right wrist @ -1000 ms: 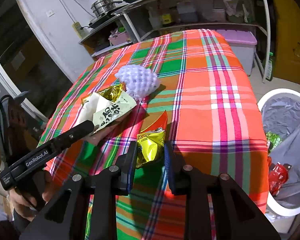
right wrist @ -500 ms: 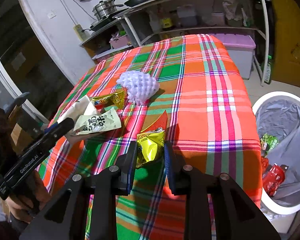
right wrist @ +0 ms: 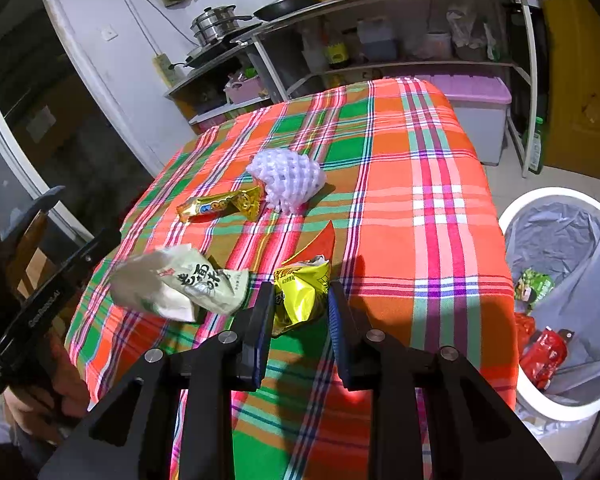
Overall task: Collect trash
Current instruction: 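Grasp the white paper bag with the left tool while the right tool grasps the yellow chip bag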
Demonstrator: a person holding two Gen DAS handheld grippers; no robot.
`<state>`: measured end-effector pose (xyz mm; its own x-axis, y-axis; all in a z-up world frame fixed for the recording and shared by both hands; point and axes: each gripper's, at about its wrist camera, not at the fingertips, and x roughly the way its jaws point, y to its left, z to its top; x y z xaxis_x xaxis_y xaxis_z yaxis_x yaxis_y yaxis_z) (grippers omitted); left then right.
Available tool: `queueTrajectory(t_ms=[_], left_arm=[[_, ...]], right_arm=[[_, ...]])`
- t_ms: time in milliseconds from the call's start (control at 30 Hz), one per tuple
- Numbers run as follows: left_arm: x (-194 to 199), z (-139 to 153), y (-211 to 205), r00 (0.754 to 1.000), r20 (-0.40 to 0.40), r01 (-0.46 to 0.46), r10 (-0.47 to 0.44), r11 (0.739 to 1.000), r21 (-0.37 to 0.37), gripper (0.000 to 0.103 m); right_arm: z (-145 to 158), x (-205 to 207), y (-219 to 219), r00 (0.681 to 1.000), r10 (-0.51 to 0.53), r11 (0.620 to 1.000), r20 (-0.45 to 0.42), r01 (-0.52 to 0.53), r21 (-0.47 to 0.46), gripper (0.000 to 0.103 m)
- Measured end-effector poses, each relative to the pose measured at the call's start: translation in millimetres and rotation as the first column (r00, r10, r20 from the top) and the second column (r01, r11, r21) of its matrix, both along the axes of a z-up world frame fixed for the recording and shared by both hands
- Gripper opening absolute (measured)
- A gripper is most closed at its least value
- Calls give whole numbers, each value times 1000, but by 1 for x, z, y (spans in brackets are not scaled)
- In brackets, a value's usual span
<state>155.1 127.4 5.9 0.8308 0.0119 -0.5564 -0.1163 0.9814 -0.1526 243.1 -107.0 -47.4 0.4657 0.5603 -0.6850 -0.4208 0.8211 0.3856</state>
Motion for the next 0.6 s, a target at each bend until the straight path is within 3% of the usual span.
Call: queueTrajectory(t_ms=[100,167,267,600], left_arm=[[-3,-8,5,1000,-31,-5,3,999,-52,5],[-8,-12,10,999,-39,-22,20,998,-64,26],[-16,-17,19,998,-39,-48,44,995,-89,49],[-17,-45,28,986,-154,-81,57,985,-154,51]], right_arm=[[1,-3,-1,1000,1,1000,2,-1,2,27],[2,-4,-4,1000,1,1000,5,-1,3,27],[3,-5,-7,1000,-3,1000,6,3,4,27],[2,-7,-6,1000,5,1000,2,-5,7,27]])
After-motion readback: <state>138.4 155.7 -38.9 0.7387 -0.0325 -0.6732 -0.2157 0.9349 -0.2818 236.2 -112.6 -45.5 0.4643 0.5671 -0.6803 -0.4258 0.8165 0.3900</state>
